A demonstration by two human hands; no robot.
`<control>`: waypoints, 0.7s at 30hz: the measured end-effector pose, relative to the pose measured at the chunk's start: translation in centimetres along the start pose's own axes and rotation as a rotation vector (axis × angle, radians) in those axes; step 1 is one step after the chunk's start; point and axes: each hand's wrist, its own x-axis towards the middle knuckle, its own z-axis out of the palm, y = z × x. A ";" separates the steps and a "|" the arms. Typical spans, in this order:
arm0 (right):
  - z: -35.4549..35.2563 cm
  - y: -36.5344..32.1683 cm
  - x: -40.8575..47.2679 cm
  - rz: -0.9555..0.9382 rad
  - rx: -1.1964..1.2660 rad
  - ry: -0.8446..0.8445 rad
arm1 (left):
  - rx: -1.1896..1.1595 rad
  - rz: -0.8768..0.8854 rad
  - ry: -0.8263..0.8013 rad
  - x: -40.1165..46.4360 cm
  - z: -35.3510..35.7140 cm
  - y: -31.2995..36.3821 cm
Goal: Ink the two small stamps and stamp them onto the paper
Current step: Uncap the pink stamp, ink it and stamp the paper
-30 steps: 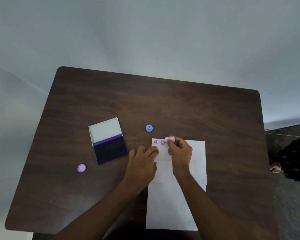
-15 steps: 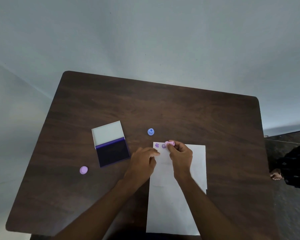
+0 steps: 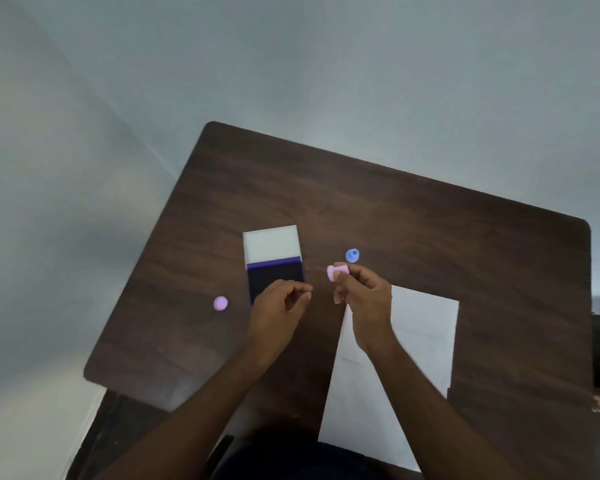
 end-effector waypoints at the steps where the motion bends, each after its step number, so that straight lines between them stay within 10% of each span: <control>1: 0.8 0.0 -0.1 0.017 -0.003 -0.024 | -0.018 -0.003 0.028 -0.4 -0.9 -0.6; 21: 10.1 1.2 -1.8 0.089 -0.156 -0.323 | -0.156 -0.265 0.412 -2.7 -7.3 -10.6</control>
